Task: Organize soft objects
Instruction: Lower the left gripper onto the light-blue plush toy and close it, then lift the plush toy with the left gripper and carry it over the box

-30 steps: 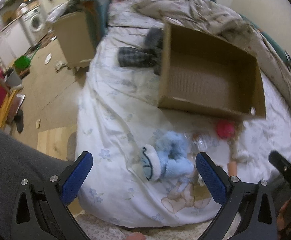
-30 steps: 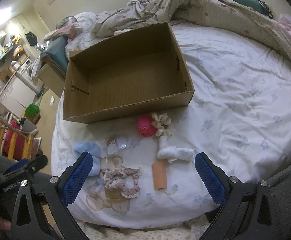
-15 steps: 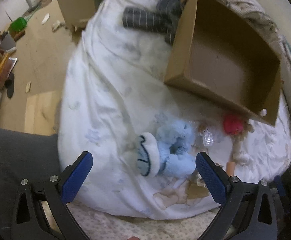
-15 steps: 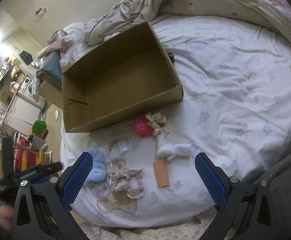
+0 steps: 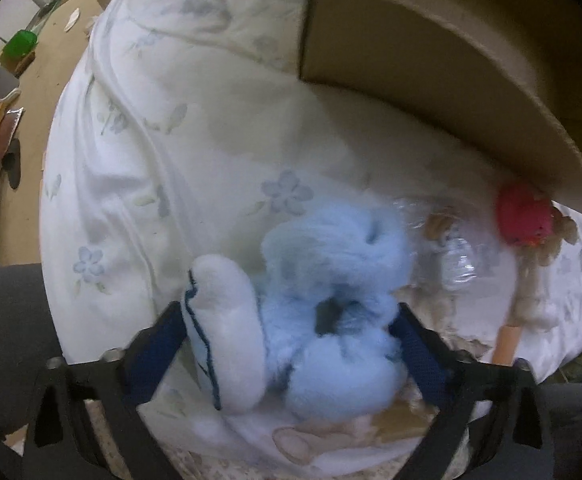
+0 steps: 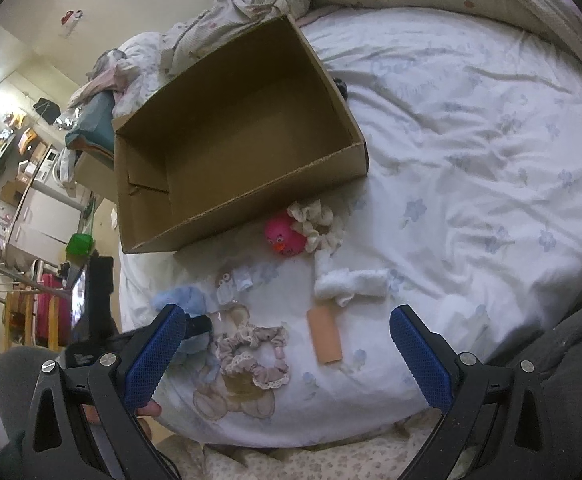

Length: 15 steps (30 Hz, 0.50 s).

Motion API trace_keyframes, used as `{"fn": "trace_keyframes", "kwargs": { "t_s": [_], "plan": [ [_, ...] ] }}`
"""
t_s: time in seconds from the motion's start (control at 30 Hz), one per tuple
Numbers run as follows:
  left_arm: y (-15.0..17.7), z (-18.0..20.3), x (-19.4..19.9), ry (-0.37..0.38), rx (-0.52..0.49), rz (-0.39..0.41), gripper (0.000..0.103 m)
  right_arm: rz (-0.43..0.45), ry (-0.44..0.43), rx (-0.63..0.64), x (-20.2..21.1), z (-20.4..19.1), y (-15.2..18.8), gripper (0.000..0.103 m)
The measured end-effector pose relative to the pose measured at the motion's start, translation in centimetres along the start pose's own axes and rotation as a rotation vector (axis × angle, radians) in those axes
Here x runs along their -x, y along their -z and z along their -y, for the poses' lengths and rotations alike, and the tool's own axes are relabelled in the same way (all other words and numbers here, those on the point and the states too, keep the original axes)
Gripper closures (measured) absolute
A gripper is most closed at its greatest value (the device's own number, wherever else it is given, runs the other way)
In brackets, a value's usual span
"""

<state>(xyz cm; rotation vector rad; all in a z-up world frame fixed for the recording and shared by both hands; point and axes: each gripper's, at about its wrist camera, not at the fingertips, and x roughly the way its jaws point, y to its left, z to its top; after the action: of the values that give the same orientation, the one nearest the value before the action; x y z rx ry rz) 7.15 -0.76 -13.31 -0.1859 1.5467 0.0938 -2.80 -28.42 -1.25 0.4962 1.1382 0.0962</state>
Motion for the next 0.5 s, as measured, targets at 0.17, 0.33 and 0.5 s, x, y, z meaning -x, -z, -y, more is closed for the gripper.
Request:
{"fn": "trace_keyframes", "kwargs": {
  "t_s": [0.17, 0.33, 0.5],
  "plan": [
    [0.3, -1.7, 0.6, 0.014, 0.012, 0.022, 0.052, -0.022, -0.025, -0.045, -0.4, 0.9, -0.5, 0.0],
    [0.4, -2.9, 1.6, 0.031, 0.007, 0.026, 0.07, -0.111, -0.125, -0.155, -1.6, 2.8, -1.2, 0.0],
    [1.2, -4.0, 4.7, 0.066, 0.017, 0.072, 0.072, -0.275, -0.152, -0.183, -4.6, 3.0, -0.7, 0.043]
  ]
}}
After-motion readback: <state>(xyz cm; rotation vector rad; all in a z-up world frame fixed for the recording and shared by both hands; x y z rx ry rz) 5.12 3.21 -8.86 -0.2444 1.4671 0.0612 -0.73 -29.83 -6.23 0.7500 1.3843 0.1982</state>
